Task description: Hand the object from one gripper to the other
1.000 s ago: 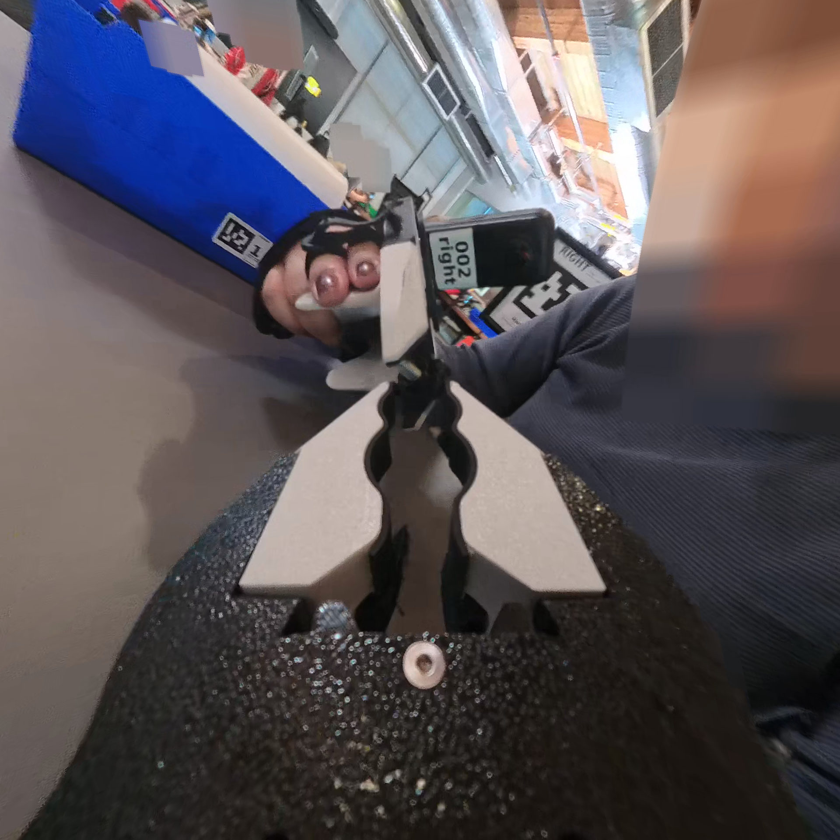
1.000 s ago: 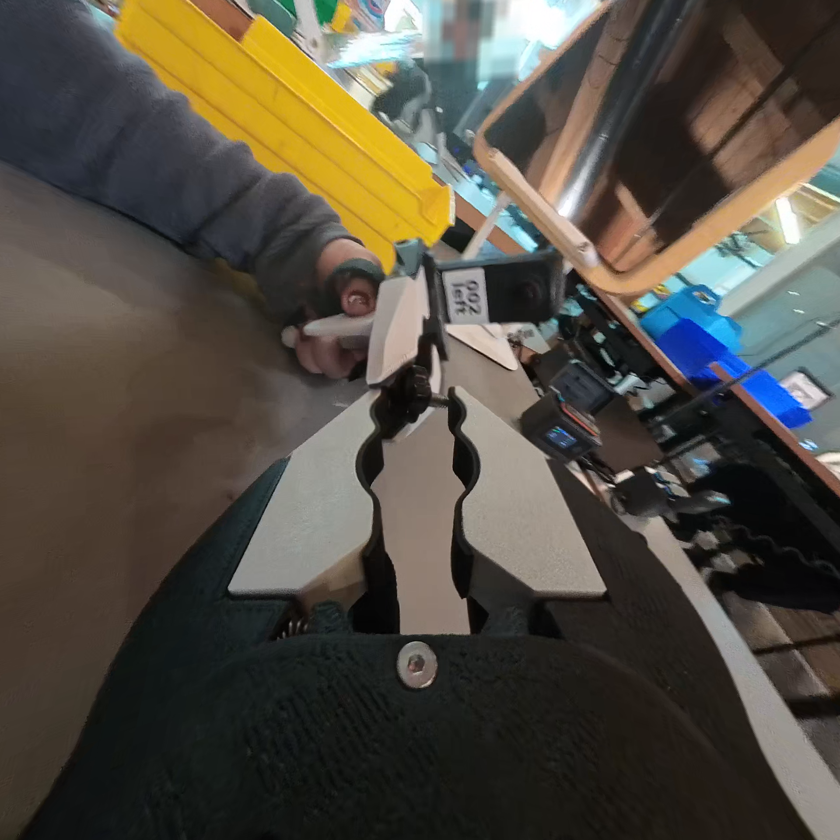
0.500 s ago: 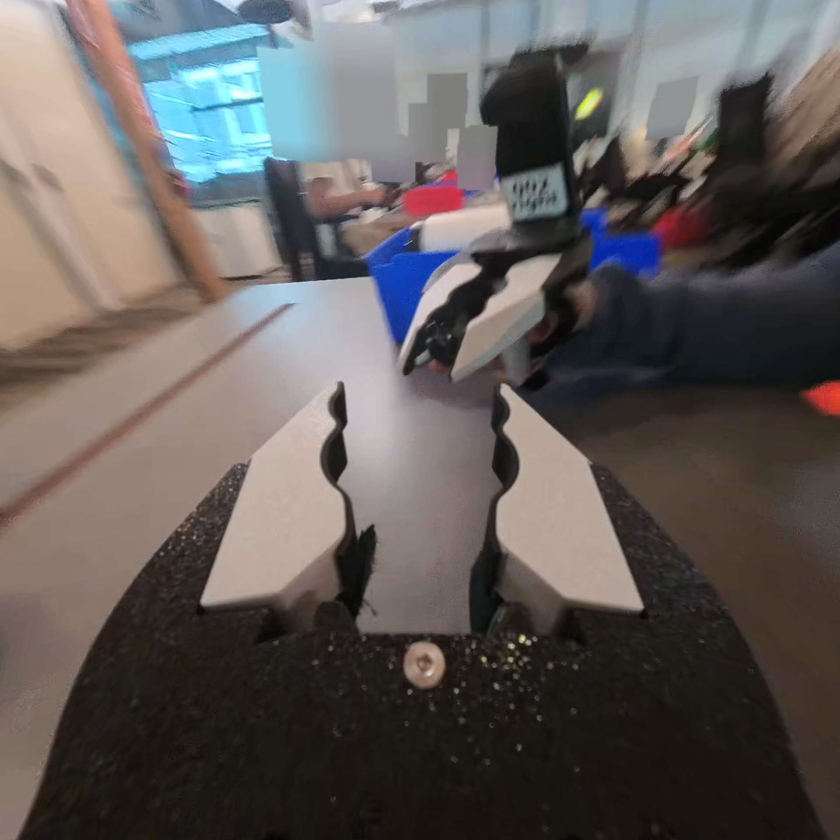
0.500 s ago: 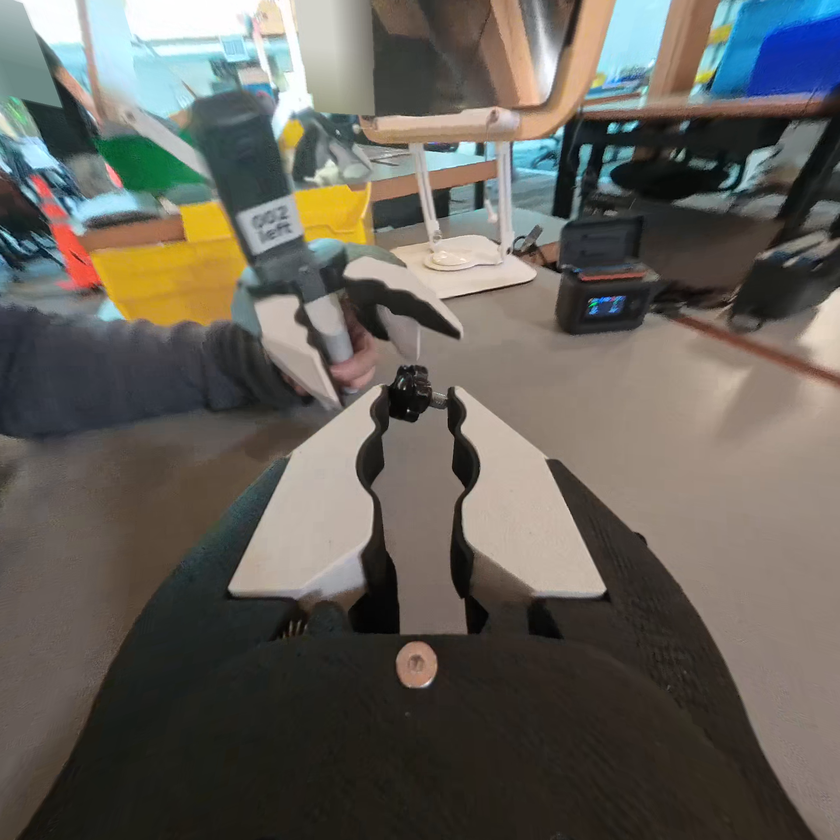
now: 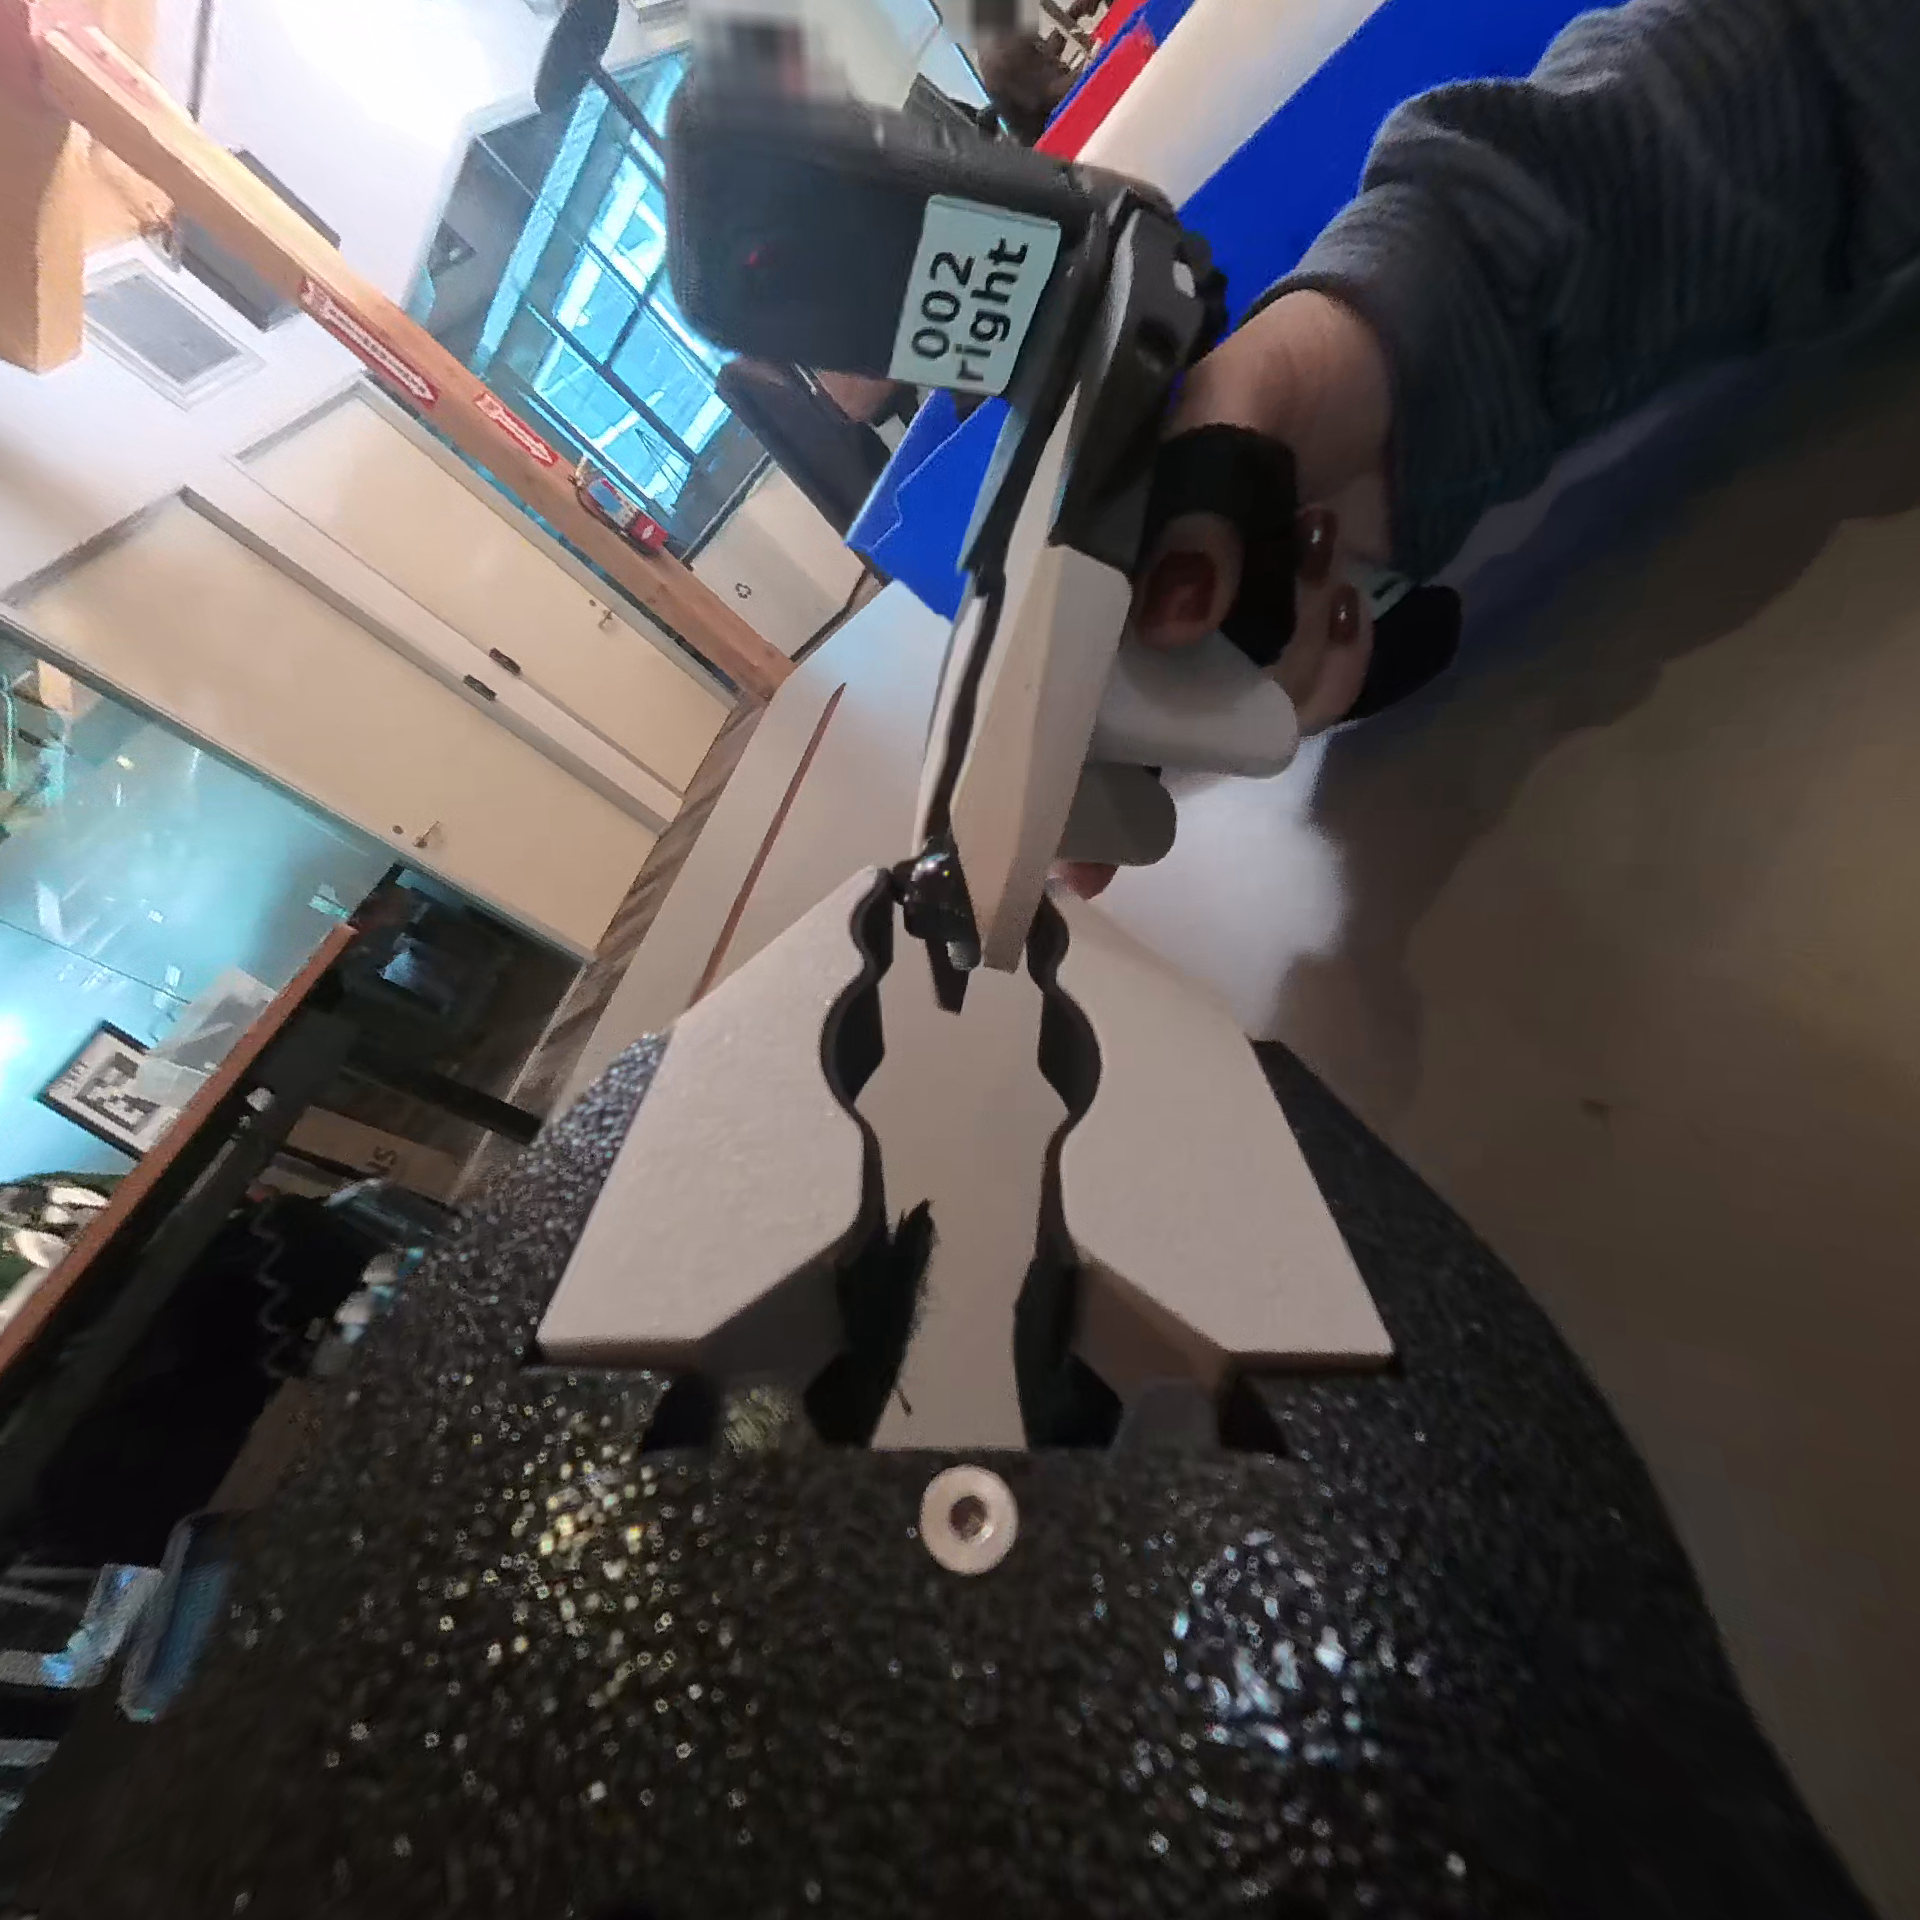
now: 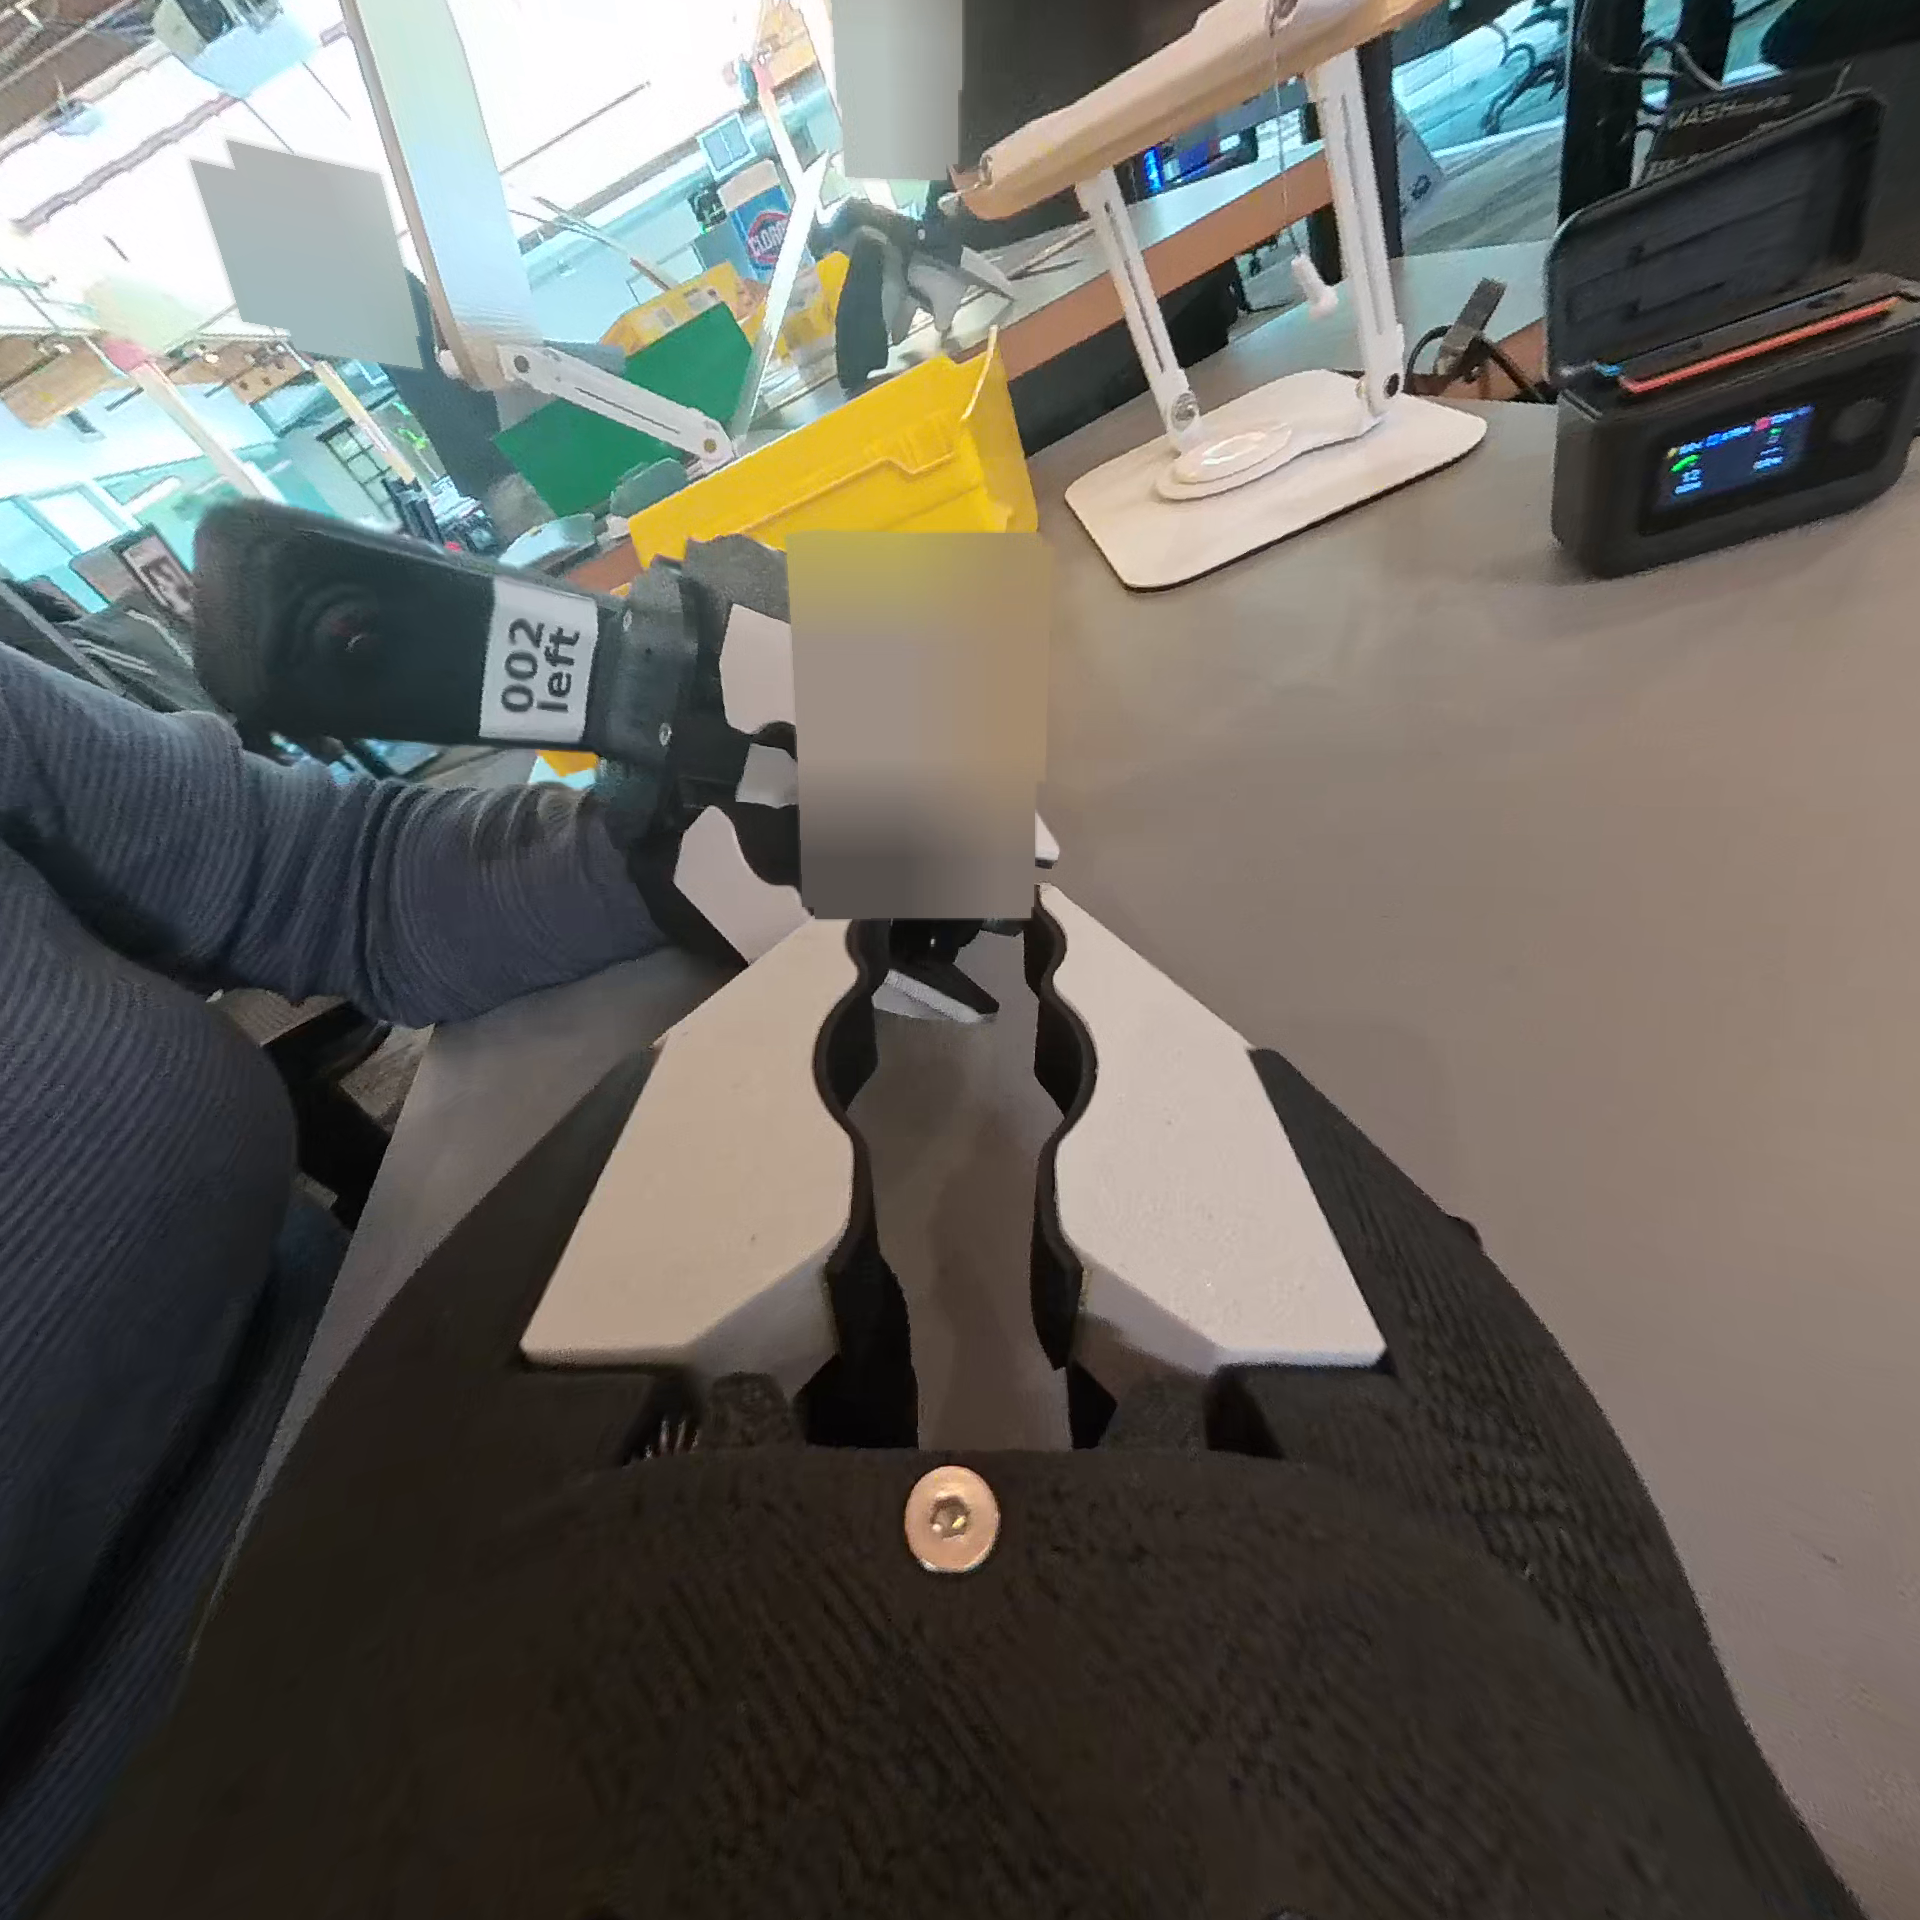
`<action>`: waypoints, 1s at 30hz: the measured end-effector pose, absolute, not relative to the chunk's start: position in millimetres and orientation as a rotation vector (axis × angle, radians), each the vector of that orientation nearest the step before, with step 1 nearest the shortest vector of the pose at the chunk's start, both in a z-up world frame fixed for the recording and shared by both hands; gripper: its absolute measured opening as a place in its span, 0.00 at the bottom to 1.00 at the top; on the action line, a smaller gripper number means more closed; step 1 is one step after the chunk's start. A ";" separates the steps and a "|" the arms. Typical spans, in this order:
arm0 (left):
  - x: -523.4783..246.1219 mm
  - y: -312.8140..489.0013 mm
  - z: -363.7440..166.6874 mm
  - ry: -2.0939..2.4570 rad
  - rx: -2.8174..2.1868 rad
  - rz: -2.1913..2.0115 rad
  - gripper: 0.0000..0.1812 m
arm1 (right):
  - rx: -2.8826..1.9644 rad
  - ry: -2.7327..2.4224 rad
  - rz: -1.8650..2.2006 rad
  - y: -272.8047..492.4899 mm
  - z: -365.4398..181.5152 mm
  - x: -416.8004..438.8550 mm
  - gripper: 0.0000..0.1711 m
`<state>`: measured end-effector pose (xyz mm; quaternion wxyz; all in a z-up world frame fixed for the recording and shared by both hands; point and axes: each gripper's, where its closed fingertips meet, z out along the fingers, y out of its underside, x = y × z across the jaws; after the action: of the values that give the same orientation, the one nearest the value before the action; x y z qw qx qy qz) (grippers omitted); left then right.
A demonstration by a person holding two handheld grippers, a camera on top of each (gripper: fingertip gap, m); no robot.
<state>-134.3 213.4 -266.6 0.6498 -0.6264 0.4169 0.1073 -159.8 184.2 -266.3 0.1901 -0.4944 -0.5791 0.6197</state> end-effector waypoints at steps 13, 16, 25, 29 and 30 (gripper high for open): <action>-176.1 237.1 -290.9 0.896 -1.692 0.676 0.13 | -1.581 -1.465 1.169 216.4 -287.7 -183.7 0.24; -174.5 237.2 -289.8 0.910 -1.680 0.710 0.13 | -1.600 -1.413 1.083 221.8 -287.8 -184.8 0.21; -168.7 238.1 -278.9 0.801 -1.631 0.579 0.13 | -1.546 -1.400 1.179 219.3 -274.6 -182.8 0.13; -193.2 239.0 -261.3 0.504 -1.612 0.364 0.28 | -1.448 -1.326 0.902 258.8 -262.2 -169.7 0.13; -202.8 238.4 -259.3 0.440 -1.607 0.326 0.30 | -1.416 -1.290 0.837 269.7 -254.8 -164.5 0.13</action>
<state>-202.8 238.4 -259.3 0.6610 -0.7103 0.1945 0.1439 -164.5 269.7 -254.8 0.5016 -0.5860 -0.5339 0.3463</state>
